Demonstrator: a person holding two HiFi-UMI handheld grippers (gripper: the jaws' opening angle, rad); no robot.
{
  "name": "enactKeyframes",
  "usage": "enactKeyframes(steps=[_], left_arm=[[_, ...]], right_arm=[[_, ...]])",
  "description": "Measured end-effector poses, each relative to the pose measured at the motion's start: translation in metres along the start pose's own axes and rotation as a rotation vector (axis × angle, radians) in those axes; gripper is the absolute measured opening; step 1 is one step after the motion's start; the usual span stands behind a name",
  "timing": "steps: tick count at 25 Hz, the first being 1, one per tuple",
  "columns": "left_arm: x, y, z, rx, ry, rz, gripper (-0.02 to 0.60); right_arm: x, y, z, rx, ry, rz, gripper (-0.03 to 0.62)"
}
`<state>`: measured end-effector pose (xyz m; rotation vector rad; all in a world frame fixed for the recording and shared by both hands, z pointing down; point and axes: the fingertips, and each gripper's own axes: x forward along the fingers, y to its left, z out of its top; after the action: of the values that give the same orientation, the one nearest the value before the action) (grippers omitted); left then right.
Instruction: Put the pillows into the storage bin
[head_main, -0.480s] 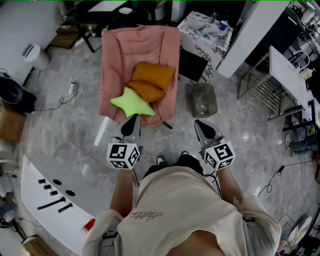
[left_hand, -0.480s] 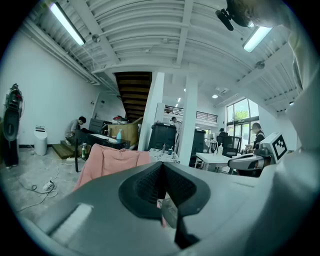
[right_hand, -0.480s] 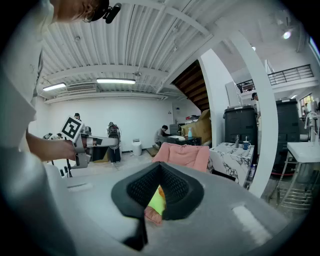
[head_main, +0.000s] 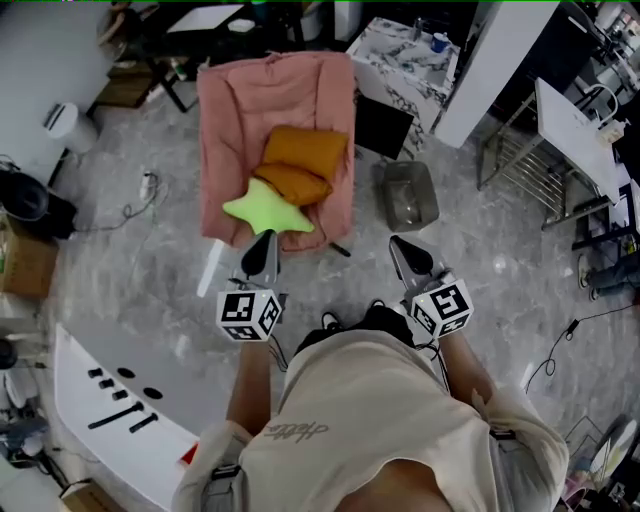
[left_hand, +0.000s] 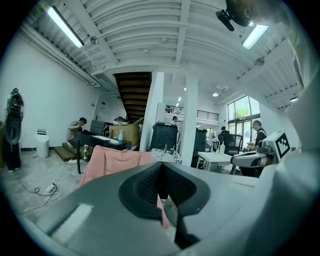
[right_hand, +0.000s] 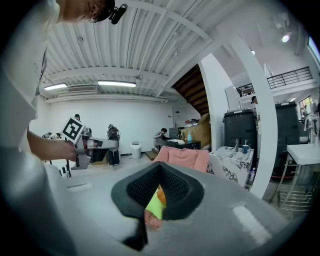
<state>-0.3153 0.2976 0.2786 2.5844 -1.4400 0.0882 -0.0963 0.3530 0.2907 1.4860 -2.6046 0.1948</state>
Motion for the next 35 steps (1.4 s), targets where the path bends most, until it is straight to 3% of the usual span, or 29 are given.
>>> enactKeyframes(steps=[7,15,27,35], left_arm=[[-0.002,-0.001,-0.008,-0.003,0.018,-0.003,0.018],[-0.002,0.003,-0.016,-0.011,0.026,-0.004,0.018],[0.012,0.009,-0.028,-0.036,0.063,-0.04,0.018],[0.058,0.008,-0.032,-0.037,0.093,-0.006,0.018]], right_arm=[[0.001,-0.002,-0.002,0.033,-0.015,-0.006,0.01],[0.001,-0.002,-0.001,0.041,-0.026,0.013,0.164],[0.009,0.001,-0.008,0.049,0.02,-0.001,0.17],[0.029,-0.037,-0.028,0.094,0.073,0.015,0.172]])
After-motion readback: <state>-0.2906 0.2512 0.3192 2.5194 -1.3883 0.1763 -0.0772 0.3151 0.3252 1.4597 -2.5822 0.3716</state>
